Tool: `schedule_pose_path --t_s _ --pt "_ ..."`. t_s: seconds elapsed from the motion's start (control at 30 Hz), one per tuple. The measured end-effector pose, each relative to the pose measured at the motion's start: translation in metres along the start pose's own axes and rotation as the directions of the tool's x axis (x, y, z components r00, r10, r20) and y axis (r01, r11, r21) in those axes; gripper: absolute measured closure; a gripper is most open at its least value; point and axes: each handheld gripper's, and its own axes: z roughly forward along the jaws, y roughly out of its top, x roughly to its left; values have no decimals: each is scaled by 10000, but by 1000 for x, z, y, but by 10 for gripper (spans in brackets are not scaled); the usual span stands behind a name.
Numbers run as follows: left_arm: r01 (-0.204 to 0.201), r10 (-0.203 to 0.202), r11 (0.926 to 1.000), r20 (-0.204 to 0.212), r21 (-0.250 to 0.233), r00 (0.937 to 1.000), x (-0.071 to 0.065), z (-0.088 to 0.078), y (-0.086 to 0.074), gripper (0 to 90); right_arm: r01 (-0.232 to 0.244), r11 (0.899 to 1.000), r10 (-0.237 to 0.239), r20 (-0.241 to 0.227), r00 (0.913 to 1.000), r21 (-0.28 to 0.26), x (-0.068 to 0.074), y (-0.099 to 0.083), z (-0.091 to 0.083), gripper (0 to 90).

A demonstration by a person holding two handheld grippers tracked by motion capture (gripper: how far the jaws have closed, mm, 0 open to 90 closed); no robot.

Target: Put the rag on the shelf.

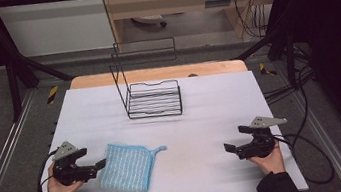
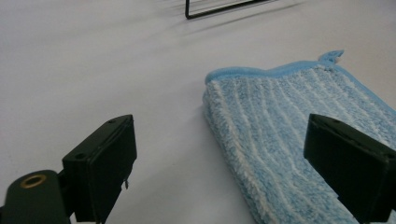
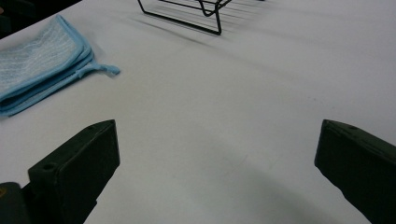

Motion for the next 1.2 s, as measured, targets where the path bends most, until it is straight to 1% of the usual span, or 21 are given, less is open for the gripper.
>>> schedule_pose_path --t_s 0.07,0.1,0.17,0.2,0.23,0.27,0.33,0.4,0.43,0.47,0.5,0.53,0.7,0.8,0.83,0.87,0.9,1.07,1.1,1.2 --pt "-67 67 9999 -28 132 10000 -3 1 0 112 -40 10000 40 29 10000 -25 0 0 0 8" --pt "-39 40 9996 -43 267 10000 -4 1 0 124 -45 10000 45 33 10000 -4 0 0 -1 8" --pt "19 -17 9996 -39 277 10000 -5 1 1 154 -75 10000 75 65 10000 28 1 0 -1 9" --pt "109 -107 9995 -61 307 9999 -5 2 1 154 -75 10000 75 65 10000 28 1 0 -1 9" --pt "310 -303 9988 -173 380 9994 -4 4 2 210 -42 10000 42 104 9999 46 0 0 0 10" --pt "310 -303 9988 -173 380 9994 -4 4 2 232 -25 10000 24 113 9999 67 0 0 0 10" --pt "630 -621 9971 -227 432 9978 -3 8 3 290 -31 9999 29 125 9999 139 1 0 2 11" --pt "855 -844 9954 -264 425 9961 -2 13 4 345 11 9998 -13 114 9999 214 1 0 3 12" --pt "946 -932 9943 -296 485 9952 -2 15 5 380 -9 9997 6 124 9999 242 2 0 3 13" --pt "1008 -988 9933 -362 559 9944 -3 19 6 380 -9 9997 6 124 9999 242 2 0 3 13" --pt "1097 -1070 9917 -439 668 9933 -3 22 7 427 29 9996 -33 132 9999 297 2 0 4 13" --pt "1148 -1114 9902 -456 797 9927 -3 25 7 446 11 9995 -15 138 9999 321 2 -1 4 13" --pt "1323 -1303 9811 -233 1411 9912 -5 38 6 537 15 9994 -19 108 9999 351 2 0 5 16" --pt "1402 -1389 9795 -185 1446 9901 -5 40 6 562 10 9991 -14 82 10000 429 2 -1 6 17" --pt "1530 -1536 9768 -78 1495 9881 -5 43 5 565 -13 9990 10 82 10000 440 2 -1 7 17" --pt "1530 -1536 9768 -78 1495 9881 -5 43 5 570 43 9990 -47 80 10000 447 2 -1 7 17" --pt "1608 -1627 9753 5 1516 9867 -5 44 4 580 49 9989 -53 79 10000 470 3 0 8 17" --pt "1926 -2011 9679 381 1616 9788 -4 47 4 671 82 9987 -84 38 10000 499 3 -1 9 20" --pt "2002 -2098 9659 431 1644 9768 -4 48 4 671 82 9987 -84 38 10000 499 3 -1 9 20" --pt "2082 -2199 9629 518 1716 9742 -4 49 5 738 118 9984 -118 -11 9999 553 4 -1 10 22"
